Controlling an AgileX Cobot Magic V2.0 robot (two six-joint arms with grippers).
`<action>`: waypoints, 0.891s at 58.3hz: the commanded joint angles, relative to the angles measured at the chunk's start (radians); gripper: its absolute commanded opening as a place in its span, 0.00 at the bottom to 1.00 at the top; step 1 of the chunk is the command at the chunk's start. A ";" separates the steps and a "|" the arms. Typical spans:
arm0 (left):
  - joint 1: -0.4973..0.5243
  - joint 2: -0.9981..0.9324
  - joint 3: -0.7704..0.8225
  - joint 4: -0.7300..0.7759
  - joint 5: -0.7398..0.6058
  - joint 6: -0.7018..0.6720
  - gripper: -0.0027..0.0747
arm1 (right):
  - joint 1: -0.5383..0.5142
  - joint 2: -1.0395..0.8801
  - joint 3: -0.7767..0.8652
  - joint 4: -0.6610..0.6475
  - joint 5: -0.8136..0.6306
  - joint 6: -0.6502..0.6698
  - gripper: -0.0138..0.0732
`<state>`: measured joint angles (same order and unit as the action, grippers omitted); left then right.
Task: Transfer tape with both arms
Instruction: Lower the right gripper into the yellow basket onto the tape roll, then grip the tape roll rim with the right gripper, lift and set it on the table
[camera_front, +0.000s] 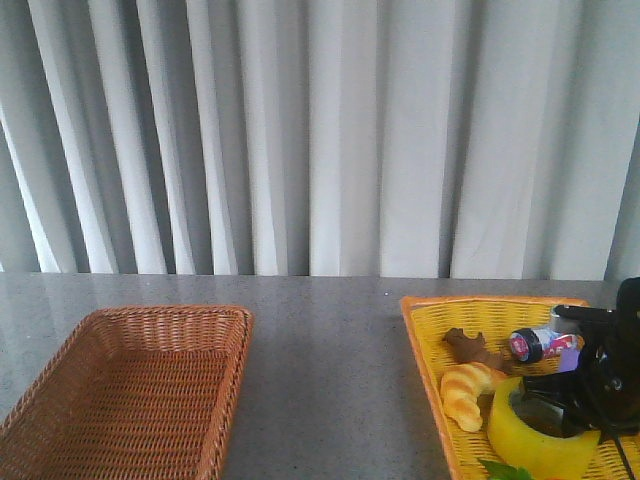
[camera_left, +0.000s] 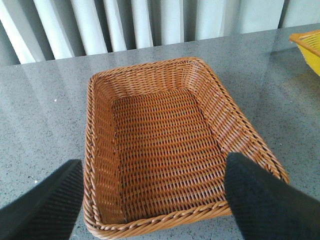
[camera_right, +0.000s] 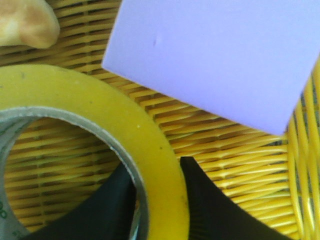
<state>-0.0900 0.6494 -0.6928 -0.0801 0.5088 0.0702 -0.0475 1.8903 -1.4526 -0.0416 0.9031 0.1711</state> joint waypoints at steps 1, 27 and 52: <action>0.001 0.001 -0.033 -0.004 -0.079 -0.007 0.74 | -0.006 -0.097 -0.043 -0.004 -0.017 -0.002 0.26; 0.001 0.001 -0.033 -0.004 -0.079 -0.007 0.74 | 0.012 -0.321 -0.133 0.167 0.030 -0.171 0.27; 0.001 0.001 -0.033 -0.004 -0.079 -0.007 0.74 | 0.383 -0.237 -0.150 0.278 -0.086 -0.391 0.29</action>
<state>-0.0900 0.6494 -0.6928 -0.0801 0.5088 0.0702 0.2658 1.6626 -1.5677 0.2320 0.9147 -0.1906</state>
